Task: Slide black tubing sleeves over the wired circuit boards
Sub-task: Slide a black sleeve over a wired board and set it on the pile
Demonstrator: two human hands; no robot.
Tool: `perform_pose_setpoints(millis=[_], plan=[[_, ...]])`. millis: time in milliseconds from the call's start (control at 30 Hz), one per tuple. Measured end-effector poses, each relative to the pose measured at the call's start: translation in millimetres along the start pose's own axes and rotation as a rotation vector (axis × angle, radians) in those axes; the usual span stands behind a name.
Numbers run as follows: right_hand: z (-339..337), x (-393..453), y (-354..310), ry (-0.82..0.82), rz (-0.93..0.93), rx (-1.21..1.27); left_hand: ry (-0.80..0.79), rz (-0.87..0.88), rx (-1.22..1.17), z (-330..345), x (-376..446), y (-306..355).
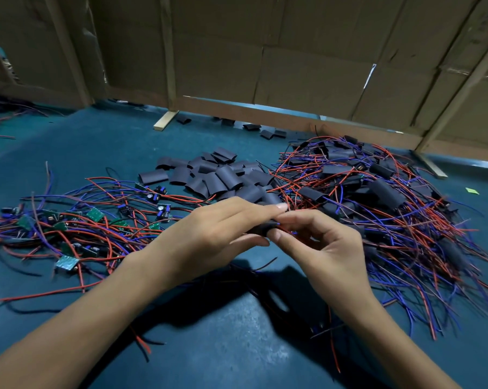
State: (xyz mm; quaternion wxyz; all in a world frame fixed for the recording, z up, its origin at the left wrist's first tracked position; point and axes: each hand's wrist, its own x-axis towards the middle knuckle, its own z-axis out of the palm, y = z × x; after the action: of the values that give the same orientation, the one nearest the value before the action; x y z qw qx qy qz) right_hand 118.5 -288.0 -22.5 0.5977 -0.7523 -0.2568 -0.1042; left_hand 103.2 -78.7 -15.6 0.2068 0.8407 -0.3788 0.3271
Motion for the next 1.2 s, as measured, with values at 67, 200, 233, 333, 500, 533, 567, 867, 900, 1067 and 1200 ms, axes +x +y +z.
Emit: perform_pose_setpoints(millis=[67,200,233,333,500,533,567,867,900,1067,1200], plan=[[-3,1,-2,0.057,-0.020,-0.011,-0.011,-0.028,-0.018,-2,0,-1],[-31,10,-7,0.361,-0.214,-0.165,-0.067,-0.220,0.086,-9,-6,-16],[-42,13,-7,0.444,-0.247,-0.231,-0.121,-0.277,0.128,-10,-9,-22],[-69,23,1,0.615,-0.175,-0.470,-0.391,-0.432,0.202,-7,-19,-38],[-69,24,7,0.550,0.074,-0.845,-0.560,-0.555,0.244,3,-22,-44],[-62,22,5,0.545,0.036,-0.815,-0.580,-0.564,0.260,6,-21,-44],[-55,19,2,0.529,-0.053,-0.796,-0.602,-0.556,0.275,9,-19,-43],[1,-6,10,-0.430,-0.254,-0.649,-0.647,-0.467,0.277,17,-7,-37],[2,-6,13,-0.520,-0.221,-0.688,-0.611,-0.465,0.245,15,-9,-37],[-8,1,10,-0.586,-0.243,-0.740,-0.312,-0.456,0.091,-11,-19,-39],[-17,5,1,-0.462,-0.198,-0.828,-0.220,-0.556,0.060,-25,-20,-45]])
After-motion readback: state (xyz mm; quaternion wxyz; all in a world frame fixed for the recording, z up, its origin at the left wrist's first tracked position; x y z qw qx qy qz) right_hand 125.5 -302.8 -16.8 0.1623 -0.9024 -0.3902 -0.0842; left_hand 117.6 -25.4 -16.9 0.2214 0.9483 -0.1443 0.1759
